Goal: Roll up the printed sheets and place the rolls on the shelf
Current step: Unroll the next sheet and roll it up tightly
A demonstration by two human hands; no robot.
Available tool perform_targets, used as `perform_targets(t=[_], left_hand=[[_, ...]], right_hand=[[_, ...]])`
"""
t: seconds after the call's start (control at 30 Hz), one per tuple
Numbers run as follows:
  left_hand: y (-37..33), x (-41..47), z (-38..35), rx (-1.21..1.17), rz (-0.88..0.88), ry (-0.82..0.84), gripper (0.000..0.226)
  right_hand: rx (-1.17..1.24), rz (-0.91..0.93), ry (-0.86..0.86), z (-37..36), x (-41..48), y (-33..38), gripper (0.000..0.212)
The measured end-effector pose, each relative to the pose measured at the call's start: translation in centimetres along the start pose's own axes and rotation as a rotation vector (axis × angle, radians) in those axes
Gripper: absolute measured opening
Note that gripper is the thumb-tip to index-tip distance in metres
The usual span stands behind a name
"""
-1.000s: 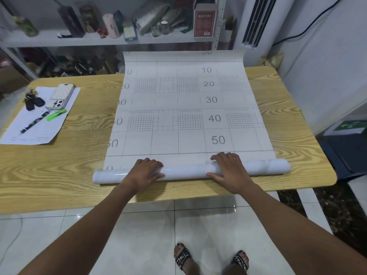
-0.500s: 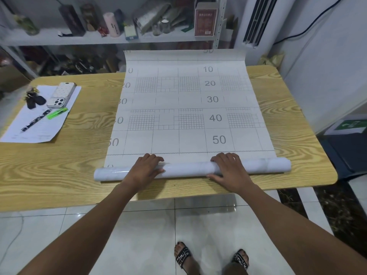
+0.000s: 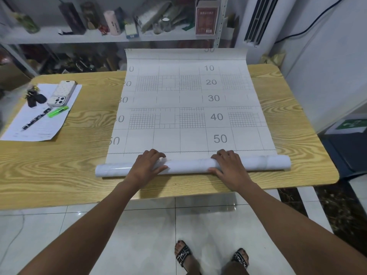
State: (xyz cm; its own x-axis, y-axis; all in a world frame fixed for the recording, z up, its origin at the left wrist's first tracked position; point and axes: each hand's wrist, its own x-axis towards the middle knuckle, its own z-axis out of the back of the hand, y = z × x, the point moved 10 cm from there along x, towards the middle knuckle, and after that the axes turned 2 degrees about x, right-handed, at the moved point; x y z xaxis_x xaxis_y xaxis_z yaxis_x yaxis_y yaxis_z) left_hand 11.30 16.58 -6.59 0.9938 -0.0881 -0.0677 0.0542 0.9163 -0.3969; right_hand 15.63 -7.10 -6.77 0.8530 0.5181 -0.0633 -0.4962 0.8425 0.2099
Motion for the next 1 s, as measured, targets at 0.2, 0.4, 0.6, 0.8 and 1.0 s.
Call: perform_targets(t=[0.2, 0.4, 0.6, 0.8, 1.0], left_hand=[[-0.6, 0.0, -0.2, 0.029, -0.056, 0.009, 0.067], [-1.4, -0.2, -0.6, 0.032, -0.139, 0.028, 0.069], [-1.5, -0.5, -0.5, 0.002, -0.14, -0.039, 0.06], [-1.4, -0.1, -0.7, 0.039, -0.142, -0.03, 0.054], [-1.1, 0.1, -0.7, 0.072, -0.136, -0.013, 0.042]], right_hand=[[-0.021, 0.0, 0.056, -0.2, 0.3, 0.3, 0.067], [0.029, 0.017, 0.061, 0.4, 0.3, 0.7, 0.064], [0.018, 0.001, 0.043, 0.5, 0.6, 0.8, 0.061], [-0.012, -0.02, 0.016, 0.7, 0.7, 0.9, 0.06], [-0.108, -0.06, -0.038, 0.8, 0.7, 0.7, 0.056]])
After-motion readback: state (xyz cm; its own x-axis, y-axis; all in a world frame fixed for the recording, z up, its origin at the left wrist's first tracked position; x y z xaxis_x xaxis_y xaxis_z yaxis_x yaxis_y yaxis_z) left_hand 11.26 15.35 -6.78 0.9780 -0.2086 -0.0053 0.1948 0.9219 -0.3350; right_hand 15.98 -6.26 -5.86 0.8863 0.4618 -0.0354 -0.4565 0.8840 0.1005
